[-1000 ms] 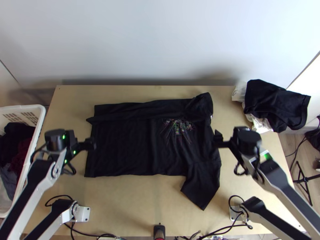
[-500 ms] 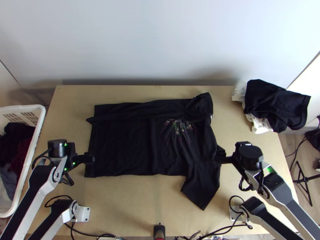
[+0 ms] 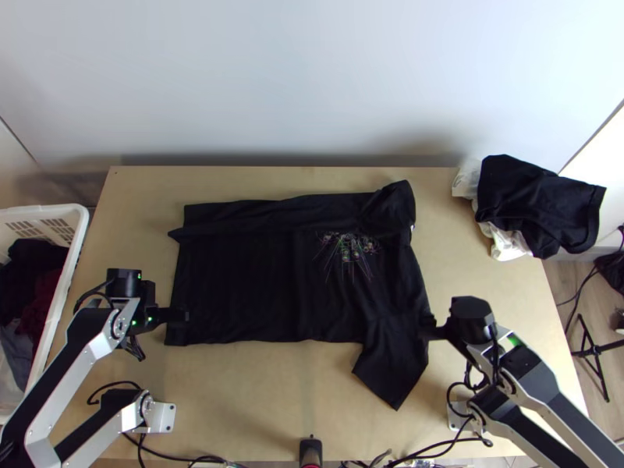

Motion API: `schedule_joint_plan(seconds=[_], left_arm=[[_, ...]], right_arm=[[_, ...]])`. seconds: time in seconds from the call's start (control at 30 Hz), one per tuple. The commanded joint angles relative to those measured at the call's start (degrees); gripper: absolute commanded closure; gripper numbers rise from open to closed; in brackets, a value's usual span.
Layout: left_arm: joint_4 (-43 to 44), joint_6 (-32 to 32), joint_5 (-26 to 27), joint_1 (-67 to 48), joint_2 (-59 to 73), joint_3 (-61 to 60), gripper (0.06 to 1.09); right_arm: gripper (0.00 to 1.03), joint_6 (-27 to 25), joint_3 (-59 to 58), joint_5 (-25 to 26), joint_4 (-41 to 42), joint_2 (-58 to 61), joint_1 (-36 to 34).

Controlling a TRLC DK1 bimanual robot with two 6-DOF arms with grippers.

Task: Fold the t-shirt

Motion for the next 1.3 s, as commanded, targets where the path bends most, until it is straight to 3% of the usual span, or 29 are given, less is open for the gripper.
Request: schedule_joint_plan(seconds=[0.0, 0.23, 0.4, 0.6, 0.93, 1.27], left_arm=[[-0.24, 0.65, 0.26, 0.0, 2.82, -0.06, 0.11], [0.47, 0.3, 0.35, -0.35, 3.26, -0.24, 0.11], [1.35, 0.03, 0.52, -0.44, 4.76, 0.11, 0.11], [1.61, 0.12, 0.52, -0.44, 5.46, -0.06, 0.11], [2.75, -1.28, 0.61, -2.46, 8.18, -0.33, 0.11], [-0.32, -3.57, 0.61, -9.85, 8.18, 0.64, 0.11]], right_arm=[[0.15, 3.19, -2.65, -5.72, -3.43, -0.21, 1.98], [0.15, 4.42, -3.7, -8.09, -5.28, 1.29, 3.48], [0.14, 4.51, -2.56, -8.09, -8.09, 9.37, 4.27], [0.14, 4.25, -2.56, -8.27, -7.92, 8.76, 7.26], [0.14, 5.04, -0.1, -13.1, -6.33, 9.46, 7.87], [0.14, 4.69, -0.54, -13.28, -4.49, 9.9, 7.87]])
